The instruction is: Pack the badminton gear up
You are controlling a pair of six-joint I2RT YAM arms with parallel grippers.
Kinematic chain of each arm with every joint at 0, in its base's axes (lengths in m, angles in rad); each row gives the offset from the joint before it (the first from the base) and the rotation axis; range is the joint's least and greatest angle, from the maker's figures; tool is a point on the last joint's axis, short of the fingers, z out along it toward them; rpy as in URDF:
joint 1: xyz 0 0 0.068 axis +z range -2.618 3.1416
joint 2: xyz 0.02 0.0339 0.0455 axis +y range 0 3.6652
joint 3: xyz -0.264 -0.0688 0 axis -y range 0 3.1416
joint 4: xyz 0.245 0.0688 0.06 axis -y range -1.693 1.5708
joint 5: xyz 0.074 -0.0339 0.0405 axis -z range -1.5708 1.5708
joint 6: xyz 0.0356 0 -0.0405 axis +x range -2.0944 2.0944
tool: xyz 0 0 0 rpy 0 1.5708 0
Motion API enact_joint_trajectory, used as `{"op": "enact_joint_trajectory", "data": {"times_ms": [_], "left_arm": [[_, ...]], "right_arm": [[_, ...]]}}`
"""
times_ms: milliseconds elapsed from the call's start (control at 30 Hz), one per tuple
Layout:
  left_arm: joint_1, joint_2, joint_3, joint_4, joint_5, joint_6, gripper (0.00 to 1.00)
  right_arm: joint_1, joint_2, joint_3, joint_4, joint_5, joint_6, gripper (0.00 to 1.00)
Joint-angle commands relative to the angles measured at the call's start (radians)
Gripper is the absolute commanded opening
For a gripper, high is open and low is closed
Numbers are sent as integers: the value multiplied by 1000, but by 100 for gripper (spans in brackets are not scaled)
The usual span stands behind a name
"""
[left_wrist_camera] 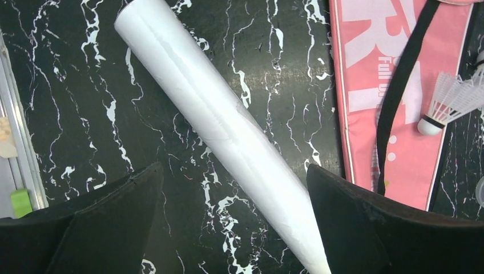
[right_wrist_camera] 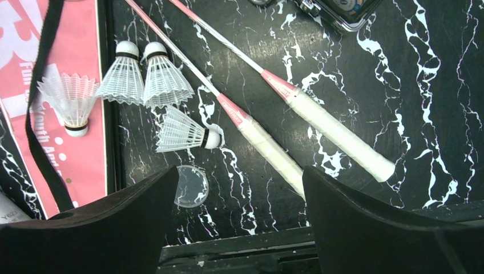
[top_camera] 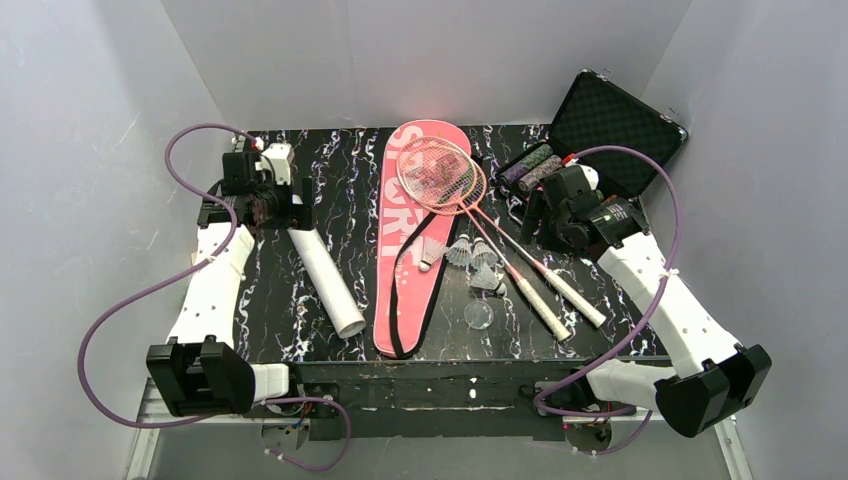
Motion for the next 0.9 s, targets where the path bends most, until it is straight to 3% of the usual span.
{"op": "enact_joint_trajectory", "data": {"times_ms": [0, 233, 333, 867], "left_arm": [[4, -1, 6, 31, -77, -57, 98], [5, 100, -19, 28, -220, -172, 98], [6, 113, -73, 102, -250, -206, 98], [5, 375, -90, 161, -73, -282, 98]], "right_arm": [[10, -29, -19, 23, 24, 15, 89], [35, -36, -31, 25, 53, 15, 90], [44, -40, -36, 27, 56, 16, 90], [94, 5, -26, 66, 39, 31, 91]]}}
